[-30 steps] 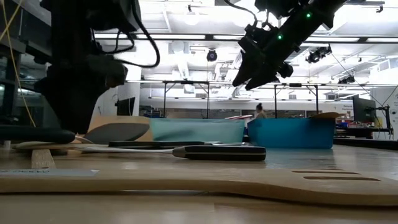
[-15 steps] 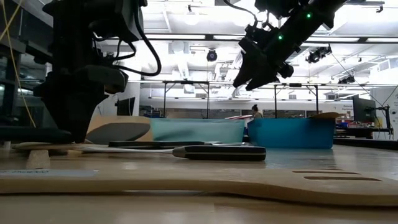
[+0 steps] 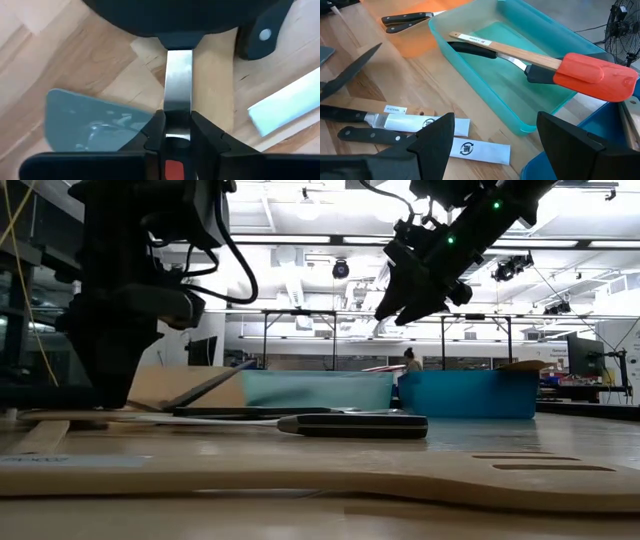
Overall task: Pick & Place Kitchen Items
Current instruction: Put the black spatula into the green bin
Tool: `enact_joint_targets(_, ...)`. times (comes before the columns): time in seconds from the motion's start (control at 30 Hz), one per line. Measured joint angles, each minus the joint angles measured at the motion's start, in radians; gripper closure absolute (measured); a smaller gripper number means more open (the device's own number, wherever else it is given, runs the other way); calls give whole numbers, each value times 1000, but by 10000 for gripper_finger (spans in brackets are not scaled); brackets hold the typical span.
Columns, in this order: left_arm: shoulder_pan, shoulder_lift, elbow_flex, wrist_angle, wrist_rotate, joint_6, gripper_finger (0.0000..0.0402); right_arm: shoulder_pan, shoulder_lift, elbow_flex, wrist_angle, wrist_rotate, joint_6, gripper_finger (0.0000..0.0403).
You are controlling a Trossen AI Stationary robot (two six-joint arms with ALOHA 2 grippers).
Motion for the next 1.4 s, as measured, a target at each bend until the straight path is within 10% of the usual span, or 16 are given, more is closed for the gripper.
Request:
enact_joint_targets(0.9,0,-4,279,-268,-214,216,385,0,0,0,-35,0,18,128)
enact_joint_targets(1.4,-20,-4,188,-82,-92,539,197,0,0,0,-35,-31,18,128)
